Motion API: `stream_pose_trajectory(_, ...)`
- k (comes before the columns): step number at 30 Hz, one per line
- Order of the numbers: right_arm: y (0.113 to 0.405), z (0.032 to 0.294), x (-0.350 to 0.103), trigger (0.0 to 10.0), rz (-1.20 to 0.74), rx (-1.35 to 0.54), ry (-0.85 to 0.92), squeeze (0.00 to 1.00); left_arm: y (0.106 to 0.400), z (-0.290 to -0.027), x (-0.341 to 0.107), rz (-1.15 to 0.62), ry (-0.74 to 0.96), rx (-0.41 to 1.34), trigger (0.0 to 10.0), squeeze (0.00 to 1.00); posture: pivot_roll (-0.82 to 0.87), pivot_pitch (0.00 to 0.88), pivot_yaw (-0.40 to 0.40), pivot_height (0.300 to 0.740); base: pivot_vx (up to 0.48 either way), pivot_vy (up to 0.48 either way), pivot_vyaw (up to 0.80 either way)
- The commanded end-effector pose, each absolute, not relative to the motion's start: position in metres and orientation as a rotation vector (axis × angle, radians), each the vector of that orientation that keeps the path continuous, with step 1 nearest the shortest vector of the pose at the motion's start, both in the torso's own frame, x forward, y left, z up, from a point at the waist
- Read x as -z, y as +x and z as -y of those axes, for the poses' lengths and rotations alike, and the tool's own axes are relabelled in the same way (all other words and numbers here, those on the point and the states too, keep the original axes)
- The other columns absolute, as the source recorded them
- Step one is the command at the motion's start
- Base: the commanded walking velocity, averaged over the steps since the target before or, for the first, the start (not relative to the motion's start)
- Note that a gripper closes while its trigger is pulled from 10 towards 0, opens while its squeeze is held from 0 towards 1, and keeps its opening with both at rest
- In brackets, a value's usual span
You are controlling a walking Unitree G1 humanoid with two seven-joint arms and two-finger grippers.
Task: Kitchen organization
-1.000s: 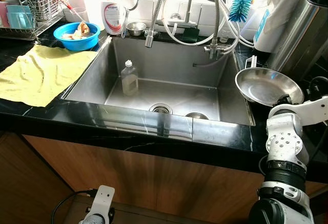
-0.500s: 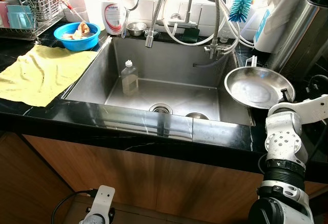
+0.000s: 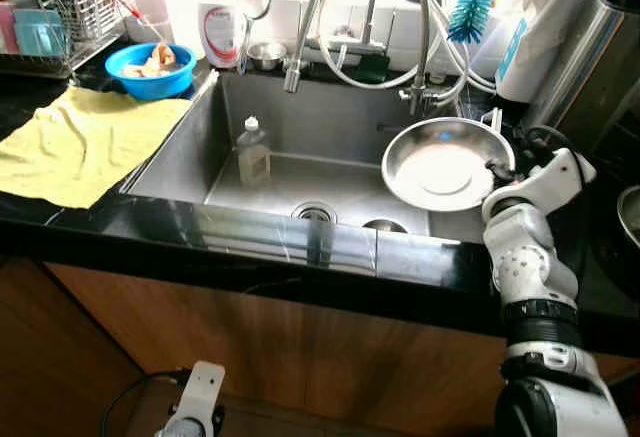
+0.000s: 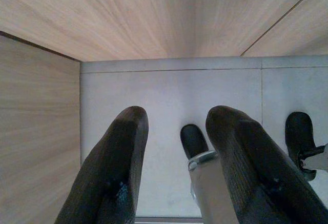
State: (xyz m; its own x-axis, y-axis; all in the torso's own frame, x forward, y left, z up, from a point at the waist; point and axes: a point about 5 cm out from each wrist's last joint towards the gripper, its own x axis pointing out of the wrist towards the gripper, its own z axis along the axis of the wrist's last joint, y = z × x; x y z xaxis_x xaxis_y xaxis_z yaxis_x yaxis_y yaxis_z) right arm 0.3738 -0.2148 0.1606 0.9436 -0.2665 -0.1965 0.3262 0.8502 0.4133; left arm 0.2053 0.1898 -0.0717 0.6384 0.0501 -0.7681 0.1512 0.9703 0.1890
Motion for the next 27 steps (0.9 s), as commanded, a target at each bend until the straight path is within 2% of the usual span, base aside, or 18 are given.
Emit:
stream_pose_trajectory(1,0.381,0.213,-0.173,10.0,-0.097,0.272,0.420,0.00,0.202,-0.188,0.074,-0.892,0.246,0.067,10.0,0.00,-0.11,0.000,-0.073,0.740,0.000,0.000,0.00)
stream_pose_trajectory(14,0.400,0.199,-0.184,10.0,-0.110,0.119,0.231,0.00,0.202,-0.186,0.074,-0.890,0.234,0.062,10.0,0.00,-0.11,0.000,-0.078,0.740,0.000,0.000,0.00)
stream_pose_trajectory(19,0.405,0.188,-0.181,10.0,-0.145,0.004,0.061,0.00,0.203,-0.186,0.073,-0.886,0.231,0.060,10.0,0.00,-0.10,0.000,-0.081,0.740,0.000,0.000,0.00)
stream_pose_trajectory(27,0.407,0.190,-0.179,10.0,-0.176,-0.022,-0.069,0.00,0.204,-0.186,0.073,-0.882,0.227,0.057,10.0,0.00,-0.10,0.000,-0.084,0.740,0.000,0.000,0.00)
